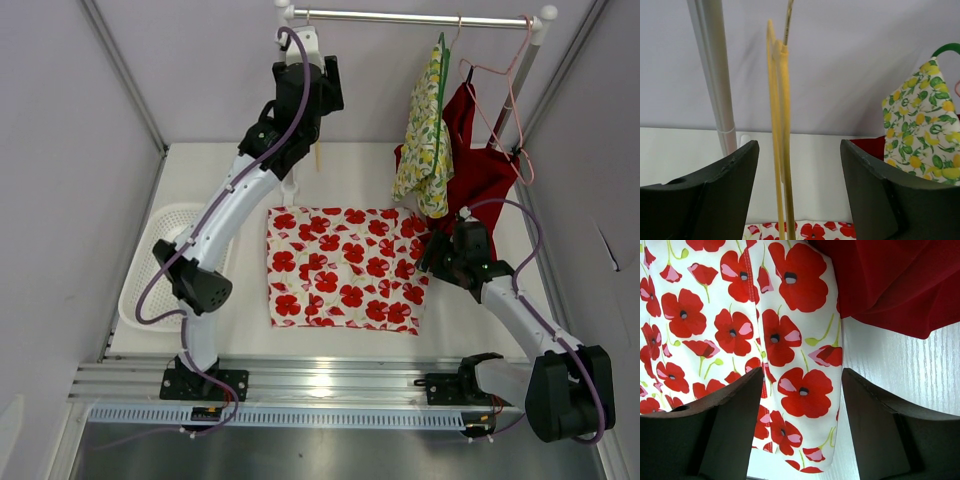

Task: Place the skirt on the hanger

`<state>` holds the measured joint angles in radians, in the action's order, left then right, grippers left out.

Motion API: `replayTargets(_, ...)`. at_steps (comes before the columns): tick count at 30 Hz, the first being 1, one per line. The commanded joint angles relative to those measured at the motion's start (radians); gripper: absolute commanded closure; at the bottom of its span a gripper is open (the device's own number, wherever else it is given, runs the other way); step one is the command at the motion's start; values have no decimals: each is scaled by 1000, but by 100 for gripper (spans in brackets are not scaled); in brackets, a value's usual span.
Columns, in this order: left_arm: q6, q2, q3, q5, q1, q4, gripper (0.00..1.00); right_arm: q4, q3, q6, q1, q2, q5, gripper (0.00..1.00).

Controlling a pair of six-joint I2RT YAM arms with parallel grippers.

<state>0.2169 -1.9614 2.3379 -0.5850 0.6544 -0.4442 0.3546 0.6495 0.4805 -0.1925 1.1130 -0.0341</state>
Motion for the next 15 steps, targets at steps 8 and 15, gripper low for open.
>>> replayTargets(8, -90, -50, 63, -64, 4, 64, 40, -16, 32, -17, -1, -13, -15, 31)
replayTargets(15, -111, -65, 66, -65, -1, 70, 60, -19, 32, -23, -1, -12, -16, 31)
